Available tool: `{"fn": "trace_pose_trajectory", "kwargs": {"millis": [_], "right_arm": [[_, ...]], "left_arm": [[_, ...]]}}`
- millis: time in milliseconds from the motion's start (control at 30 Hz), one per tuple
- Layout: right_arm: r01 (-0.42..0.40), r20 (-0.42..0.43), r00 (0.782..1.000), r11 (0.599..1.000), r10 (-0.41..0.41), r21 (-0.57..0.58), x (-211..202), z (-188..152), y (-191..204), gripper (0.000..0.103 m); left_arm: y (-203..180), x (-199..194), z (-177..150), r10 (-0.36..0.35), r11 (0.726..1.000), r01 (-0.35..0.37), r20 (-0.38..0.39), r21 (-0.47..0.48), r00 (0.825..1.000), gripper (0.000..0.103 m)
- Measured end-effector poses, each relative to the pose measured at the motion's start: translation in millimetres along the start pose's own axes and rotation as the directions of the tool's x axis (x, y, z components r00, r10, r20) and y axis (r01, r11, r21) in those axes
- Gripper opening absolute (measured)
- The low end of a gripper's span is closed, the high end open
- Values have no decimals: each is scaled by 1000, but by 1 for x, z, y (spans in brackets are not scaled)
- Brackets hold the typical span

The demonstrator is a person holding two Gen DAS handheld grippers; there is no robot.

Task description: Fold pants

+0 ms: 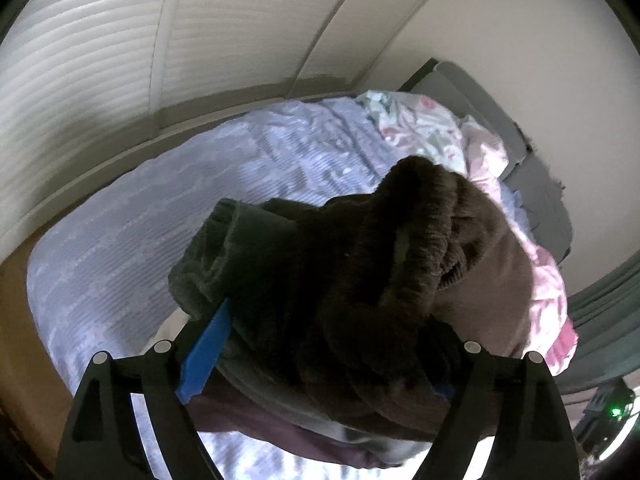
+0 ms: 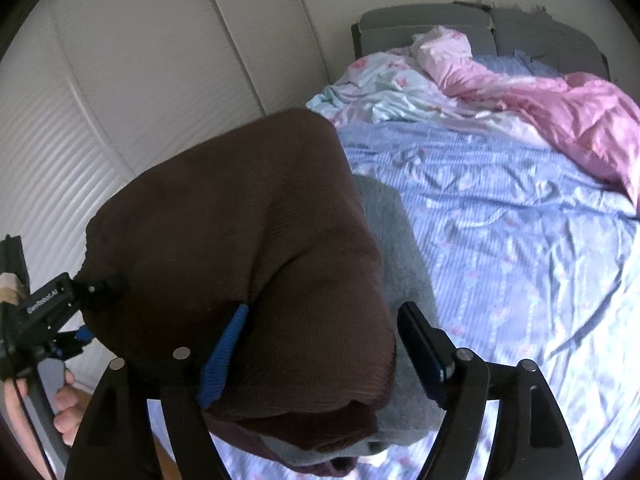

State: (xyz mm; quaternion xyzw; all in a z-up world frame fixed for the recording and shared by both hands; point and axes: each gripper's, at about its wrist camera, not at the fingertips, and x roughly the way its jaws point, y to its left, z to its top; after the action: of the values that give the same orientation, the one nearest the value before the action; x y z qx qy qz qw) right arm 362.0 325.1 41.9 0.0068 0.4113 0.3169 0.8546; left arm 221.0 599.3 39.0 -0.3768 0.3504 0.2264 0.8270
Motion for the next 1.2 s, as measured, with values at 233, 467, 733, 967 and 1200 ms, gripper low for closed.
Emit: {"fn": "trace_pose_trajectory", "kwargs": {"millis": [233,467,733,967,1200], "right_arm": [[-21,41,999,998,23,-53,-25,8,8,84],[-43,74,996,994,51,-96,-57,5,10,86],[5,176,984,970,39,-242,-129,-28,-4,98],[52,252,967,961,19,-272,-203,-78,-51,98],[95,300,953,983,-44,-156,-265,-132,-112,98]], "left_arm": [[-33,-46,-1,-2,995,-6,88,96,996,93],[-65,-100,-24,47,972,-90,197,217,979,97],[-113,-154,-103,67,872,-227,354,434,933,103],[-145,-183,-189,14,800,-248,395,547,918,103],[-170,-186,-274,-92,737,-172,349,654,933,103]]}}
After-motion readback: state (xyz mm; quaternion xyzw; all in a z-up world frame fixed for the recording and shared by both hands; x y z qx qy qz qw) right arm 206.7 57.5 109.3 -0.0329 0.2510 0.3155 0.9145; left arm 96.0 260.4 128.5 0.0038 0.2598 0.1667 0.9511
